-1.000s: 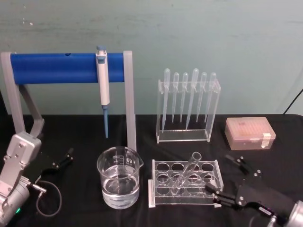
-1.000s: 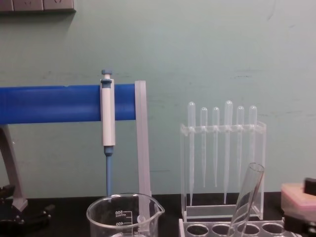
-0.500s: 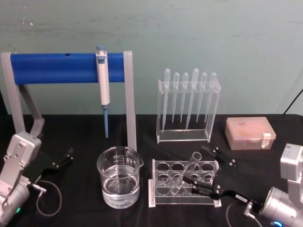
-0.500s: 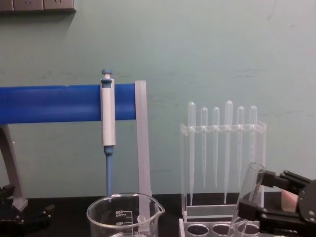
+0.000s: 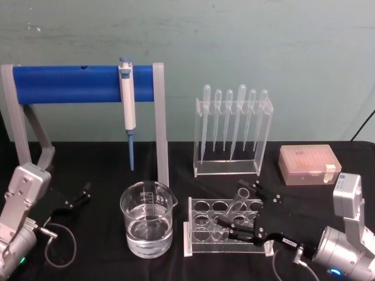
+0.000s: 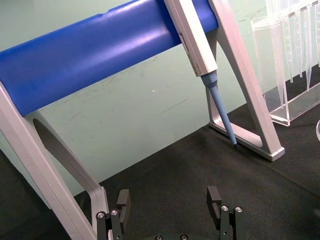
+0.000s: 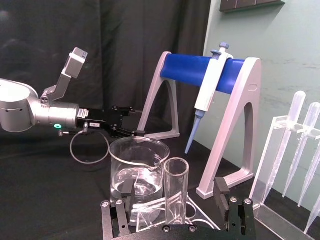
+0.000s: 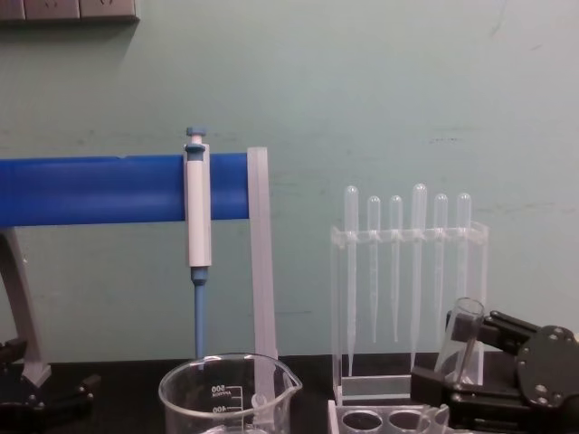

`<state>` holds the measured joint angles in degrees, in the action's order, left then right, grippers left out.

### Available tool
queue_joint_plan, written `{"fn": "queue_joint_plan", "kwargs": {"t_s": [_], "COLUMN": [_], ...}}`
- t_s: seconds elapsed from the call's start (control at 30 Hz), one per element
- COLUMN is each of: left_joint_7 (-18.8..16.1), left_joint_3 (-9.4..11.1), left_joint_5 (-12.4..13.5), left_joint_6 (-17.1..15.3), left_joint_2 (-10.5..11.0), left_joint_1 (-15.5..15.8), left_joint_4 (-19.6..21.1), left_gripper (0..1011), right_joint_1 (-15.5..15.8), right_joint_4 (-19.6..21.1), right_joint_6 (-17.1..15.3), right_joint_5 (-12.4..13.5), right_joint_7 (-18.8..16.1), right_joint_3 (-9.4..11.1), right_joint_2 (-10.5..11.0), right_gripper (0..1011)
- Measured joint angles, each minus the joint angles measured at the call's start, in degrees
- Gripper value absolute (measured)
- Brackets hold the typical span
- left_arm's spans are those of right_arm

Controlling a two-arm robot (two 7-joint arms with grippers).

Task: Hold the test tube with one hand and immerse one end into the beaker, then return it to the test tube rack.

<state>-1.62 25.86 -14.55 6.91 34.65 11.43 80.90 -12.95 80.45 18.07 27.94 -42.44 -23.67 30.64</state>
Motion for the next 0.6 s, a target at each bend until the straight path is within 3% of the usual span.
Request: {"fn": "queue_joint_plan", "kwargs": {"t_s": [0.6], "left_joint_7": [0.0], "left_joint_3": [0.0], "left_joint_5": [0.0], "left_joint_6": [0.0], "left_joint_2": [0.0], "left_joint_1": [0.0], "left_joint_4": [0.0], "left_gripper": [1000], "right_joint_1": [0.36], "right_joint_4": [-0.53], "right_joint_6": [0.63], "right_joint_5": [0.38], "right_joint_7": [-0.41], "right_joint_3": [0.01], "right_joint_2": [-0.7], "right_gripper": [1002]}}
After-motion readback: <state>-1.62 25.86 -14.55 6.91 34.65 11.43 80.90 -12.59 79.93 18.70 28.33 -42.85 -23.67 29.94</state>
